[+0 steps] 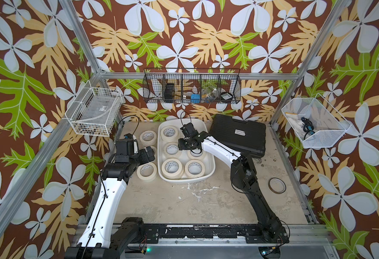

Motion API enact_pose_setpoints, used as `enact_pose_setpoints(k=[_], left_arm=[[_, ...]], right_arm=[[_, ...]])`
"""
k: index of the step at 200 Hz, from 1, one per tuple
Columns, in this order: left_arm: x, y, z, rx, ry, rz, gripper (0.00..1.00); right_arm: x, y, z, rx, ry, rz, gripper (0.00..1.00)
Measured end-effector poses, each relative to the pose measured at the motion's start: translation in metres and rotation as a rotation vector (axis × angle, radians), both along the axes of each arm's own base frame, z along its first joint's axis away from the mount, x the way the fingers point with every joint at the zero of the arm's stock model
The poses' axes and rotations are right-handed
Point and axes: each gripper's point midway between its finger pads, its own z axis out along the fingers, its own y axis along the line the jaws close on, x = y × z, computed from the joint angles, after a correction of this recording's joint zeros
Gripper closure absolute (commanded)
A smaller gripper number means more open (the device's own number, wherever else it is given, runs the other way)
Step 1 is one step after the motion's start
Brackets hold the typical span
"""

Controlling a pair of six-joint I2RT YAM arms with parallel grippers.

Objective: Take out the art tape in the storage box
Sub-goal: Pick up the art tape from the storage box.

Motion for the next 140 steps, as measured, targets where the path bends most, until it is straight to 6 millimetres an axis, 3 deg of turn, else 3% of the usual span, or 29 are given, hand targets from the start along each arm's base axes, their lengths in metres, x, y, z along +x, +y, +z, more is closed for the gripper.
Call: enact_pose_setpoints(k=[41,140], left_arm=[[-0.002,-0.001,-0.004,-0.005,0.009,0.000,0.00],[-0.005,-0.002,-0.011,-0.013,0.024,-0.003,0.00]], right_arm=[[-0.001,0.010,-0.010,-0.009,-0.010,-0.012,0.45],[0.011,0.009,-0.029,-0.040,-0.033,-0.074,0.44]])
